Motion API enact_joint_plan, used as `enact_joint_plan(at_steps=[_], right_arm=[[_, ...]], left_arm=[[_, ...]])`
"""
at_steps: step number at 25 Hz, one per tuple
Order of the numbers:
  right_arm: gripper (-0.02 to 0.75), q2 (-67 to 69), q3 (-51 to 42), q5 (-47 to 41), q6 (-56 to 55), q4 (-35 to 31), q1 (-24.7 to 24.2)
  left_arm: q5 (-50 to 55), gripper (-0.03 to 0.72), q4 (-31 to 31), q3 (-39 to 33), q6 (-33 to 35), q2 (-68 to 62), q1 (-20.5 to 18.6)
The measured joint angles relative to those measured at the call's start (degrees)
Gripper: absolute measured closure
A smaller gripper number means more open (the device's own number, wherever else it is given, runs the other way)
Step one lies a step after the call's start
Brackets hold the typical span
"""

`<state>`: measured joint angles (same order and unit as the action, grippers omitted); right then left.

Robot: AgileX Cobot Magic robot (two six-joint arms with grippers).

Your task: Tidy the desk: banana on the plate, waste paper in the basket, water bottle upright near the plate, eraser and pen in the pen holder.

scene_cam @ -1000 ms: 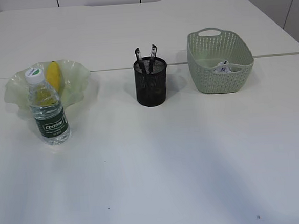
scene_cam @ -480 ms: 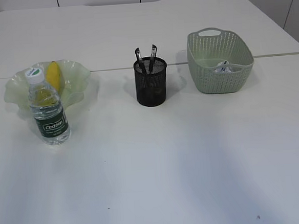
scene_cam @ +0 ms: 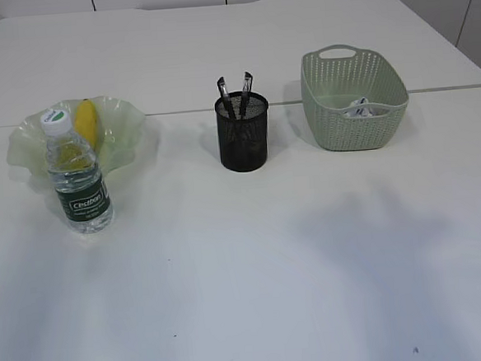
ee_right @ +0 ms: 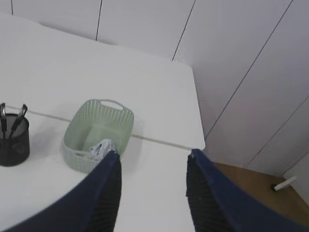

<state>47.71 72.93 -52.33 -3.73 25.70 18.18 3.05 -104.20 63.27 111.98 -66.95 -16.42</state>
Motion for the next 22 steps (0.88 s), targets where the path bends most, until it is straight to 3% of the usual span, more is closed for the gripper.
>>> enact_joint_plan(at_steps=[6,13,22], right_arm=[[0.405,-9.6,-13.6,2.6,-0.1,-0.4,0.0],[0.405,-22.1,-26.6,5.7,-0.1,-6.6,0.0],[0.405,-38.3,-38.1,2.2,-0.2,-8.5,0.0]], left_arm=[[0.0,0.507,0.0,0.0,0.0,0.0,0.0],[-0.4,0.507,0.0,0.0,0.0,0.0,0.0],[-4.2,0.509,0.0,-1.1,0.0,4.7,0.0]])
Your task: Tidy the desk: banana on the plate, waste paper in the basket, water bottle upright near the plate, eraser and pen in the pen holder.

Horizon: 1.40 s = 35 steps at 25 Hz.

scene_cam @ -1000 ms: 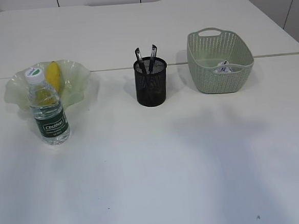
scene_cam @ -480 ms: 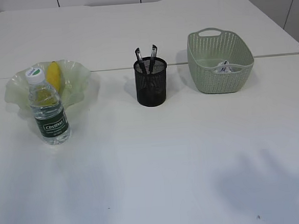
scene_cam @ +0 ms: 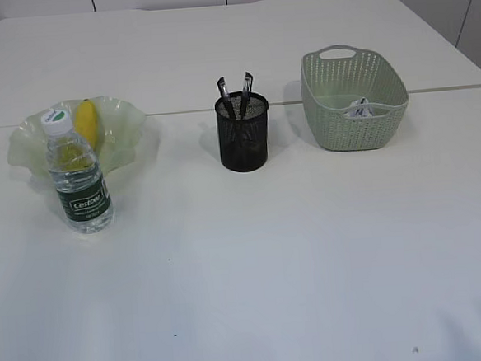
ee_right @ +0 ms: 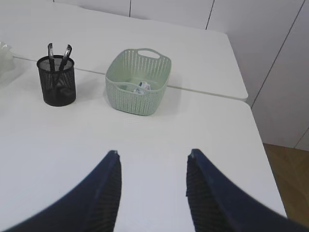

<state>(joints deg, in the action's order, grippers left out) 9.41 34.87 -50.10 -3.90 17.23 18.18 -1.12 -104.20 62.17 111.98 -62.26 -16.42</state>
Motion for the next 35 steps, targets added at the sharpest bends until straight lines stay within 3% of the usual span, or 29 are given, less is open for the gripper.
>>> enact_joint_plan(at_steps=[13,35], right_arm=[[0.405,-3.9,-4.2,-3.1,-0.1,-0.2,0.0],[0.405,-9.3,-6.3,-4.4,1.8,-8.2,0.0]], left_arm=[[-4.8,0.510,-0.2,-13.8,0.0,13.8,0.0],[-6.2,0.515,-0.6,-24.8,-3.2,21.6,0.0]])
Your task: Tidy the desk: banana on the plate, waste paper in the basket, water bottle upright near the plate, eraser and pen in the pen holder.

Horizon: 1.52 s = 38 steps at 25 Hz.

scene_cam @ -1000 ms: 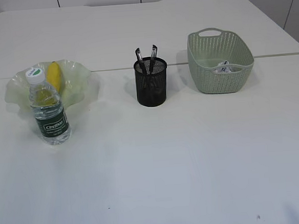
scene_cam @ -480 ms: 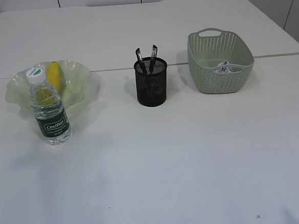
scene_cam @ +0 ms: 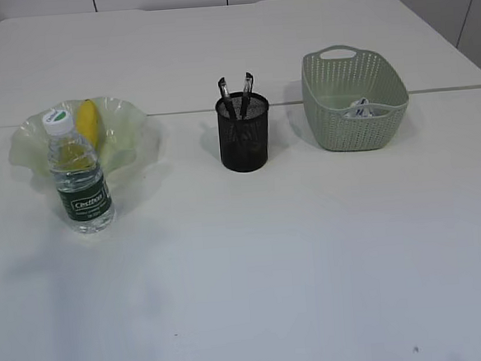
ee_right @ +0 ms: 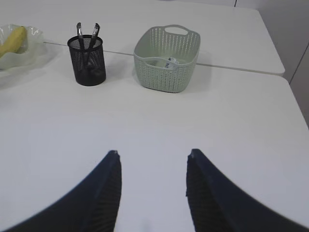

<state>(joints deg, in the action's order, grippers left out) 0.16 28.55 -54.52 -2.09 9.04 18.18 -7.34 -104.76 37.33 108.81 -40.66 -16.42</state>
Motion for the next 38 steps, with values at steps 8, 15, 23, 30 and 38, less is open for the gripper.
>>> enact_joint_plan(at_steps=[8,15,23,30,38], right_arm=[[0.405,-0.9,1.3,-6.5,7.8,-9.0,0.0],[0.405,-1.1,0.3,-11.0,11.7,-15.4,0.0],[0.405,-1.1,0.3,-11.2,11.6,-15.3,0.0],[0.405,-1.1,0.3,-11.2,11.4,-15.0,0.0],[0.405,-1.1,0.1,-11.2,11.4,-15.0,-4.3]], left_arm=[[3.2,0.515,0.0,-0.1,-0.9,1.1,0.0],[3.7,0.515,0.0,-0.2,-1.0,2.7,0.0],[4.0,0.515,0.0,-1.6,-1.3,3.1,0.0],[4.0,0.515,0.0,-2.1,-1.5,3.2,0.0],[5.0,0.515,0.0,-3.4,-1.8,3.3,0.0]])
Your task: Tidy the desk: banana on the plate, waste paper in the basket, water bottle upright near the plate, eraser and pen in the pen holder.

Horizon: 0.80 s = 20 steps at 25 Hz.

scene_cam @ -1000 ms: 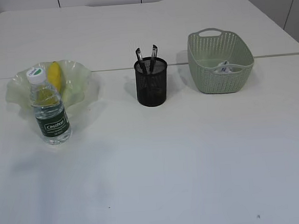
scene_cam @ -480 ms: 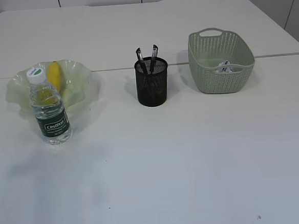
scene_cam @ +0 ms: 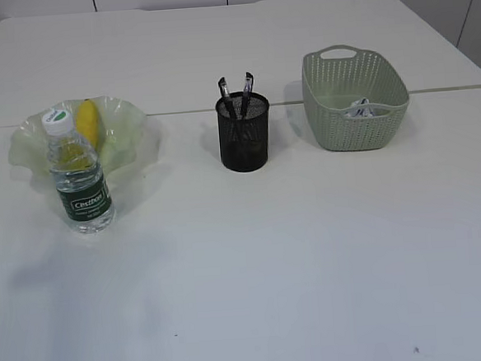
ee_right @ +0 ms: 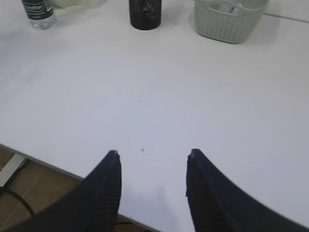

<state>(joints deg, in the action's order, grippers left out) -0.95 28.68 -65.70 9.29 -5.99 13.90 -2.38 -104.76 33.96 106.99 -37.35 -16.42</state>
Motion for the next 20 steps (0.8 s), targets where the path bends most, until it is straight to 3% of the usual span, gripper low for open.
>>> enact_joint_plan(at_steps=[4,7,20], right_arm=[[0.405,0.0,0.0,0.0,0.0,0.0,-7.6],[0.405,0.0,0.0,0.0,0.0,0.0,-10.3],[0.405,0.0,0.0,0.0,0.0,0.0,-10.6]], left_arm=[[2.4,0.515,0.0,-3.7,0.0,0.0,0.1],[3.0,0.515,0.0,-5.6,-0.1,0.0,2.1],[0.3,0.515,0.0,-9.7,-0.1,0.0,10.0]])
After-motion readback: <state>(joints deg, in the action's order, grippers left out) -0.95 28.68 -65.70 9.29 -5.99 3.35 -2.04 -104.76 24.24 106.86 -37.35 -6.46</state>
